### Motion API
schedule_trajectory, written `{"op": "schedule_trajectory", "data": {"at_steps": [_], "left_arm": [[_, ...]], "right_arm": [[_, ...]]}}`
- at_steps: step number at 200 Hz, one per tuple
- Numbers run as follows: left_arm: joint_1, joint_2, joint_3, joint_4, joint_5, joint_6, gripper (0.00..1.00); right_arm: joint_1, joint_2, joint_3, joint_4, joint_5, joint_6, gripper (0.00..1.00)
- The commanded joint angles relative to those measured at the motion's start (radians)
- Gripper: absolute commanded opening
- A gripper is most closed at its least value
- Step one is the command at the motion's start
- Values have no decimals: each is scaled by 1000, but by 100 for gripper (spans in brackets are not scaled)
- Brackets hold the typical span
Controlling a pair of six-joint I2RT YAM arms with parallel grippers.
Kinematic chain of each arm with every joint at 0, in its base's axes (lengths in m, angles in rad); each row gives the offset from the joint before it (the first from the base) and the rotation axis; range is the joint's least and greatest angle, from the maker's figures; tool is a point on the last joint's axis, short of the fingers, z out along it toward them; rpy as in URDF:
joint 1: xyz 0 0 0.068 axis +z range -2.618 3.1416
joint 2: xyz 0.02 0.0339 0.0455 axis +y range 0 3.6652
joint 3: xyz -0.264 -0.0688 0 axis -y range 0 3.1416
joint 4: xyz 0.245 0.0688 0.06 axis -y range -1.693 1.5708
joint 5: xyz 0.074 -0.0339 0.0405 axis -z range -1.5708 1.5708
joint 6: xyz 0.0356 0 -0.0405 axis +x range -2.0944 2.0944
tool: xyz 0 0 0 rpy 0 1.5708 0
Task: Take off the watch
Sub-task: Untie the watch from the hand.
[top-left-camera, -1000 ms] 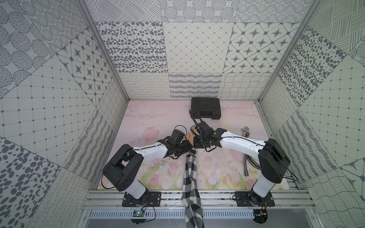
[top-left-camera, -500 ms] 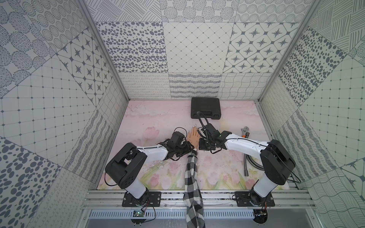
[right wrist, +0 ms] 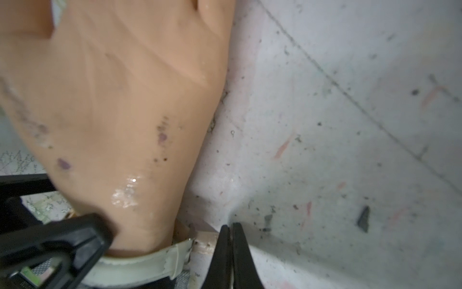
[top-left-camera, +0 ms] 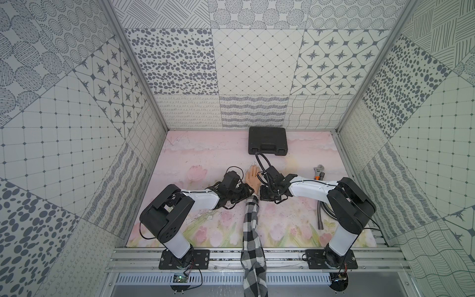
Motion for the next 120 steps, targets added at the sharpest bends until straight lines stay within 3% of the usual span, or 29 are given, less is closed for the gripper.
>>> {"op": "schedule_trajectory", "data": {"at_steps": [1,63,120], "left_arm": [[-3,4,-1,-335,-91,31,64],[4,-99,95,-479,-163,113,79],[6,-136,82,-456,-142,110,82]], "right_arm": [[2,-39,24,-4,-10,1,0],[0,-139,102,-45,-11,3,0],[-14,-151,106,40,-111,37,0]]}}
